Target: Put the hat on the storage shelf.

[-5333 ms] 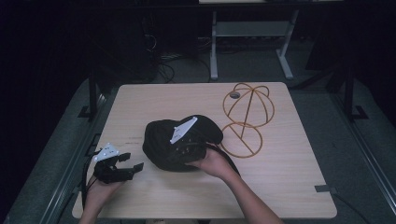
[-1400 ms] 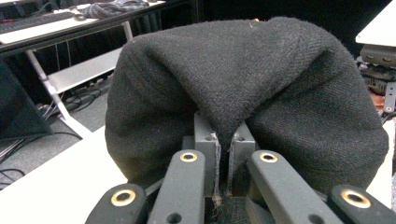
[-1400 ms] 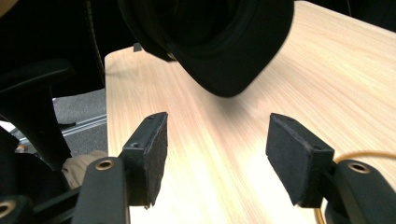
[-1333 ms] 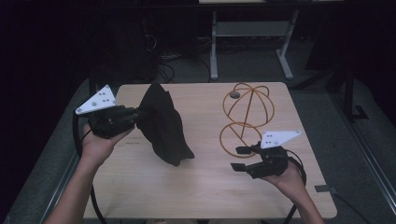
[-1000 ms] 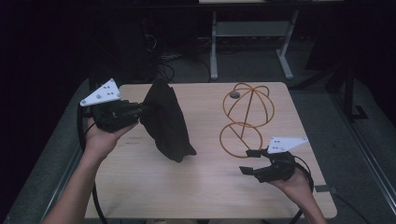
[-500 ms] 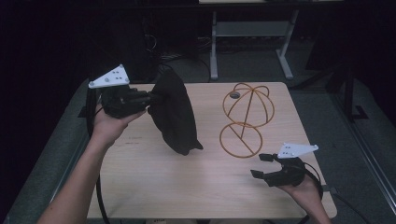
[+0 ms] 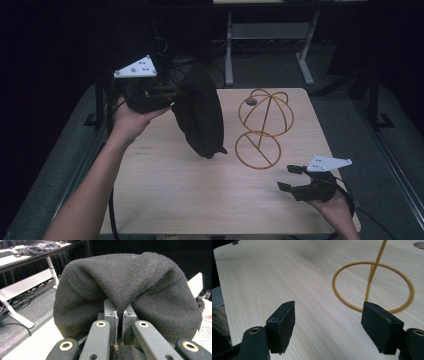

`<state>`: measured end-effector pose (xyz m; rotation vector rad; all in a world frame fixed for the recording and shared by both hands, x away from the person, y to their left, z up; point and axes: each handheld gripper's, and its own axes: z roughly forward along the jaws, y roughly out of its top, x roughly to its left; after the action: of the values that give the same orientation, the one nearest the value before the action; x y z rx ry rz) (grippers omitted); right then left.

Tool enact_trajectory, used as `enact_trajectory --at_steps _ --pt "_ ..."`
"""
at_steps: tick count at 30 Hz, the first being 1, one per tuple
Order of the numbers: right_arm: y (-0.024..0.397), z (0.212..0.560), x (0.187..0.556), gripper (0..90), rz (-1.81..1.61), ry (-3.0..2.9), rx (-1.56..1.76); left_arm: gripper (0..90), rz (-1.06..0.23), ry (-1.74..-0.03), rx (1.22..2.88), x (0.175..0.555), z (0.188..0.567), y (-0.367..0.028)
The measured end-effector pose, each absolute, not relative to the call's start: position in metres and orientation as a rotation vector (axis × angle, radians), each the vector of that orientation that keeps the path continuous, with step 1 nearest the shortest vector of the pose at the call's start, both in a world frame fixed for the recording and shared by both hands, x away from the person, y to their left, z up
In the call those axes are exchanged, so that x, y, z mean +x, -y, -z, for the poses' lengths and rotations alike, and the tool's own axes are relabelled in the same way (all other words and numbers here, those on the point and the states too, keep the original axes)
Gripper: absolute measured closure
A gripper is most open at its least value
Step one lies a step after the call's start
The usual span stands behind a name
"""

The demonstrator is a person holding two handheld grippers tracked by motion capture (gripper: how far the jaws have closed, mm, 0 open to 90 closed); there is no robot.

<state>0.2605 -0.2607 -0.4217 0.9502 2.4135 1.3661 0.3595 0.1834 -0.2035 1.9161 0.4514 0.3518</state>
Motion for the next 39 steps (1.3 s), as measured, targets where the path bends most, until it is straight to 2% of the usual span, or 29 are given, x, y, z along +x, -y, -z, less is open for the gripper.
enact_trajectory --at_steps 21,35,39 --pt "0.273 0.427 0.262 26.2 -1.351 -2.376 0.995 86.5 -0.277 -0.373 1.953 0.393 0.178 -0.124" --pt "0.283 0.430 0.260 25.5 -1.369 -2.329 1.046 86.4 -0.244 -0.327 2.034 0.412 0.159 -0.076" --pt "0.283 0.430 0.261 25.2 -1.378 -2.316 1.055 86.4 -0.180 -0.353 2.043 0.429 0.162 -0.055"
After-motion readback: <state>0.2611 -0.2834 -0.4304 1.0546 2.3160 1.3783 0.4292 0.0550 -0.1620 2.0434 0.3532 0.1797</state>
